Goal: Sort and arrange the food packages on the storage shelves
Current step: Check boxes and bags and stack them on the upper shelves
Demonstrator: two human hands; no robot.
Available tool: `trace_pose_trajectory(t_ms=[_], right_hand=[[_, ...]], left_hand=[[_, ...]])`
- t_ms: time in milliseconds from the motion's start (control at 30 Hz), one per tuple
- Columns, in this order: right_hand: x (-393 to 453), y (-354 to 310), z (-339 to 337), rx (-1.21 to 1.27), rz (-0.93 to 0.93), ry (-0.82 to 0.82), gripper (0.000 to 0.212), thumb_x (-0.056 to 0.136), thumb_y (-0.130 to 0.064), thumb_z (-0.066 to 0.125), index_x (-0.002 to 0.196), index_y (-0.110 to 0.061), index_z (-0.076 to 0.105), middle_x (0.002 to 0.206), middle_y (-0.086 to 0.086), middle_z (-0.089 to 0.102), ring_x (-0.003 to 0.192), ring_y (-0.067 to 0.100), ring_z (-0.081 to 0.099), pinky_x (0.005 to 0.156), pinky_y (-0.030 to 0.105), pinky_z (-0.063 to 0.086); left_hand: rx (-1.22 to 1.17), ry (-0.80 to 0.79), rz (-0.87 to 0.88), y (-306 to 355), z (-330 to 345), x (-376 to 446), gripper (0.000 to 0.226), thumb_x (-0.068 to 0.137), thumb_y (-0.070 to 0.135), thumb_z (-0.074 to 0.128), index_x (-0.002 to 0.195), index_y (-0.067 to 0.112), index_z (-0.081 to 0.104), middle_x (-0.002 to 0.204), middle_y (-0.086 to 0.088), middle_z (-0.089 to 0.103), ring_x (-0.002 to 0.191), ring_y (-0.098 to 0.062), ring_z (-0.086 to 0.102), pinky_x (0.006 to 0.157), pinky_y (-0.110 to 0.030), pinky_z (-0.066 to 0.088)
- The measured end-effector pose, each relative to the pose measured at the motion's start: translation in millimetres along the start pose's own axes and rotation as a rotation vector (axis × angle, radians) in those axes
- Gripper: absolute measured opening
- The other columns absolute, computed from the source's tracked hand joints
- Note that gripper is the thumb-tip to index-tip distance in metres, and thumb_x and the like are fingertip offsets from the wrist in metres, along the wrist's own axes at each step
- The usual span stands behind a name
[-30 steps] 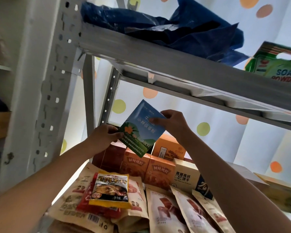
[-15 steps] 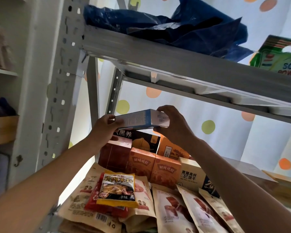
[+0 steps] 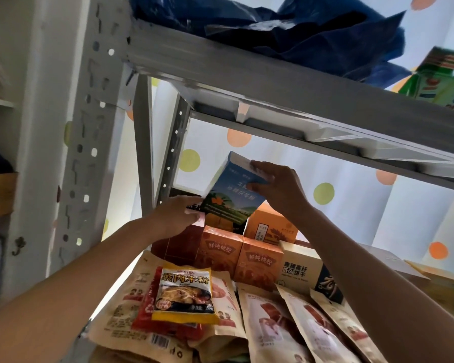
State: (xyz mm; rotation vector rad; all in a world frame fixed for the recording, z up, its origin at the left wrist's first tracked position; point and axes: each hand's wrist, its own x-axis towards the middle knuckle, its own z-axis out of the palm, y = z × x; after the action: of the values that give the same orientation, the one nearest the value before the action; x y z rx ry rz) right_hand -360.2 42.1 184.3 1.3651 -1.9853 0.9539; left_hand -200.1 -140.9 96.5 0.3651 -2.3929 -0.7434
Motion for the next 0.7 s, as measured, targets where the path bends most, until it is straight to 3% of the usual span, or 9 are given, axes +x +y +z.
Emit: trace_pose_trajectory(t_ms=[133, 200, 267, 400, 533, 700], right_hand=[[9.0, 5.9, 12.0, -0.153, 0.011, -0.041, 0.049, 0.088, -0.025, 0.076, 0.135, -0.02, 0.064, 0.133, 0.0, 0.067, 0.111, 0.025, 0.065, 0.091, 0.042, 0.057], [14.3, 7.3, 18.7, -0.221, 0.035, -0.07, 0.051, 0.088, -0.028, 0.075, 0.137, -0.024, 0.063, 0.133, -0.002, 0.066, 0.112, 0.022, 0.063, 0.088, 0.034, 0.052], [18.0, 5.7, 25.3, -0.303, 0.034, -0.123, 0.051, 0.089, -0.03, 0.073, 0.138, -0.026, 0.061, 0.134, -0.002, 0.066, 0.114, 0.022, 0.061, 0.087, 0.033, 0.048], [22.8, 6.1, 39.9, -0.31, 0.09, -0.198, 0.052, 0.089, -0.03, 0.074, 0.139, -0.029, 0.061, 0.135, 0.0, 0.065, 0.116, 0.023, 0.061, 0.086, 0.033, 0.047], [23.5, 15.2, 59.4, -0.29, 0.133, -0.344, 0.051, 0.083, -0.027, 0.079, 0.133, -0.023, 0.066, 0.127, 0.002, 0.068, 0.108, 0.021, 0.063, 0.082, 0.031, 0.049], [17.4, 37.2, 82.0, -0.302, 0.111, -0.506, 0.04, 0.083, -0.031, 0.08, 0.121, -0.022, 0.071, 0.124, -0.001, 0.07, 0.108, 0.019, 0.064, 0.086, 0.032, 0.053]], left_hand=[[0.333, -0.123, -0.047, -15.4, 4.3, 6.6, 0.032, 0.096, 0.024, 0.056, 0.126, 0.024, 0.066, 0.133, -0.005, 0.061, 0.119, -0.025, 0.057, 0.096, -0.032, 0.045], [0.465, -0.183, -0.057, -15.9, 2.6, 12.6, 0.022, 0.094, 0.025, 0.055, 0.108, 0.021, 0.072, 0.118, -0.006, 0.067, 0.102, -0.023, 0.062, 0.084, -0.031, 0.048], [0.48, -0.228, -0.063, -11.7, -0.2, 17.3, 0.02, 0.093, 0.023, 0.057, 0.104, 0.018, 0.074, 0.109, -0.005, 0.068, 0.091, -0.02, 0.062, 0.077, -0.029, 0.047], [0.478, -0.245, -0.064, -8.8, -3.0, 21.7, 0.026, 0.091, 0.012, 0.058, 0.109, 0.019, 0.076, 0.11, -0.004, 0.07, 0.099, -0.021, 0.065, 0.084, -0.029, 0.052], [0.5, -0.272, -0.083, -10.8, -2.2, 27.6, 0.029, 0.084, 0.003, 0.051, 0.091, 0.013, 0.077, 0.097, -0.006, 0.071, 0.092, -0.023, 0.067, 0.086, -0.038, 0.057], [0.532, -0.265, -0.115, -7.3, -6.8, 39.2, 0.032, 0.085, 0.01, 0.05, 0.103, 0.016, 0.075, 0.11, -0.005, 0.071, 0.102, -0.023, 0.066, 0.093, -0.038, 0.054]])
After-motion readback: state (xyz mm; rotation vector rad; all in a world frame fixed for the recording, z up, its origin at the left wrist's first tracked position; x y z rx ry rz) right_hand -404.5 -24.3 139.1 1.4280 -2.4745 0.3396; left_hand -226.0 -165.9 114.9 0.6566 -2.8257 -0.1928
